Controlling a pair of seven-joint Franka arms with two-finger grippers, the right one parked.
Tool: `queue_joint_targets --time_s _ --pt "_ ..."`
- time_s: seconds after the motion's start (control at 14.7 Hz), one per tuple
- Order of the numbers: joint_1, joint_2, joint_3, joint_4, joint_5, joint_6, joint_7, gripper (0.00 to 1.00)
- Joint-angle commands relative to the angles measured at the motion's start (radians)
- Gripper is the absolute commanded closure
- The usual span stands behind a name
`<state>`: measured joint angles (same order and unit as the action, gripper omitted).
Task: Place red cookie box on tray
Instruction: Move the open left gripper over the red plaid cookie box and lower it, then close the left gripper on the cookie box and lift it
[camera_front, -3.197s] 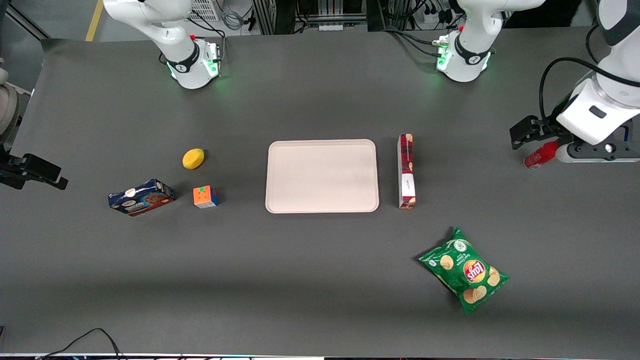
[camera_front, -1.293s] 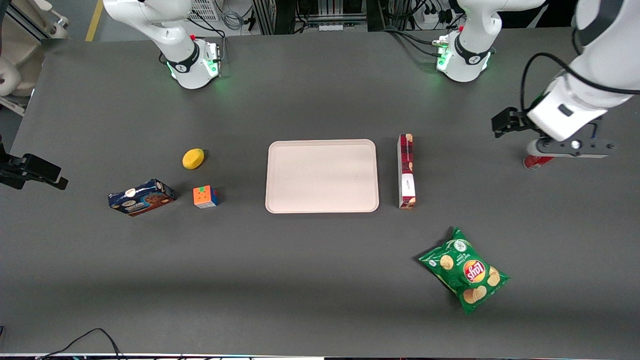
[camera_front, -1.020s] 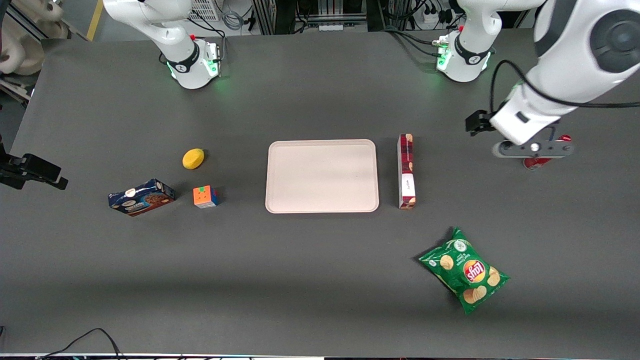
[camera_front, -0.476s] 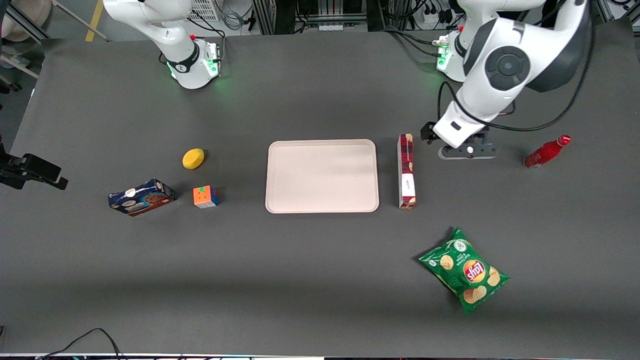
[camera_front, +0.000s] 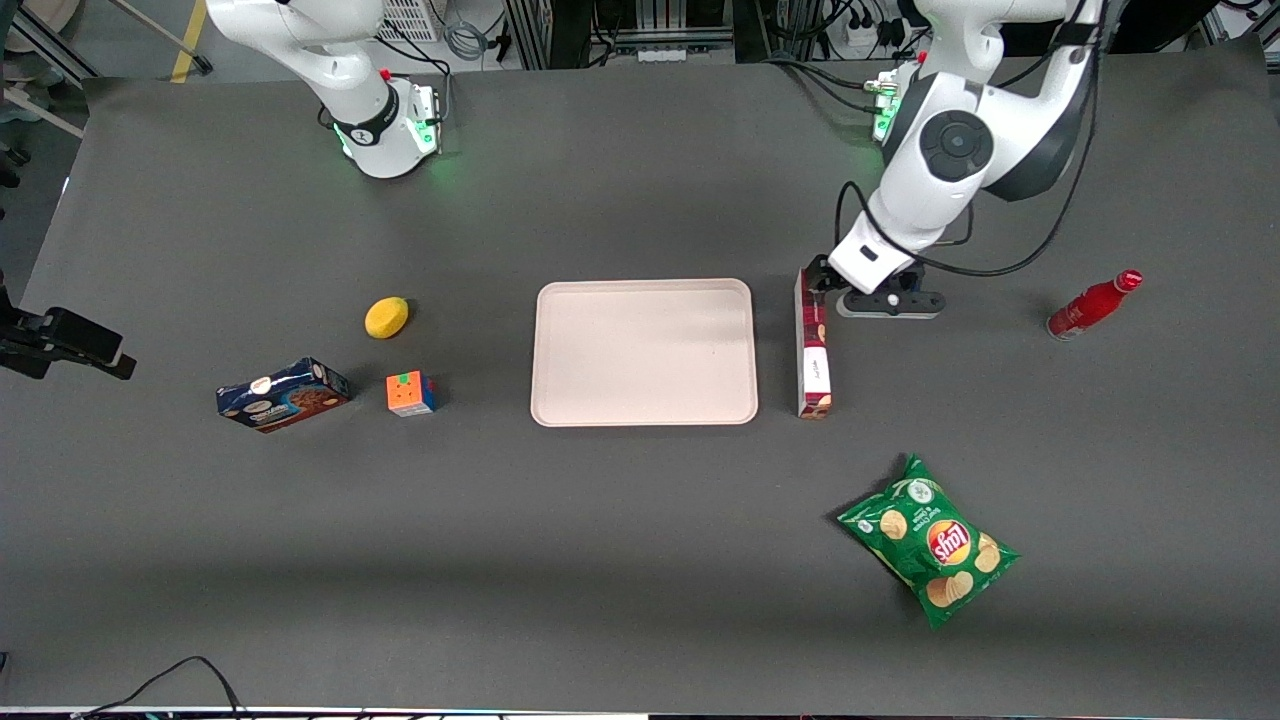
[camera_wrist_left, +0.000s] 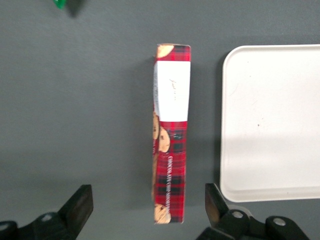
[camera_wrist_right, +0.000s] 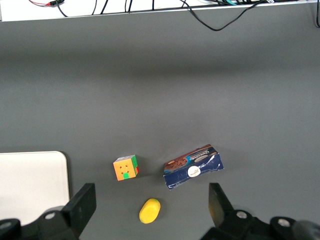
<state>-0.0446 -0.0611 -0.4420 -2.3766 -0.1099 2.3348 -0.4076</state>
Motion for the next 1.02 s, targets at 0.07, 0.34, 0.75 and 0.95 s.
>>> queue_joint_targets --time_s 0.07,0.34,0.75,0.95 --pt "-0.004 0.101 -0.047 -0.019 0.033 0.132 -0.1 0.0" --pt "0.002 0.207 -0.047 -0.013 0.148 0.23 -0.105 0.0" --pt "0.002 0.309 -0.041 -0.013 0.246 0.319 -0.115 0.0" --pt "0.0 0.326 -0.04 -0.018 0.256 0.319 -0.119 0.0"
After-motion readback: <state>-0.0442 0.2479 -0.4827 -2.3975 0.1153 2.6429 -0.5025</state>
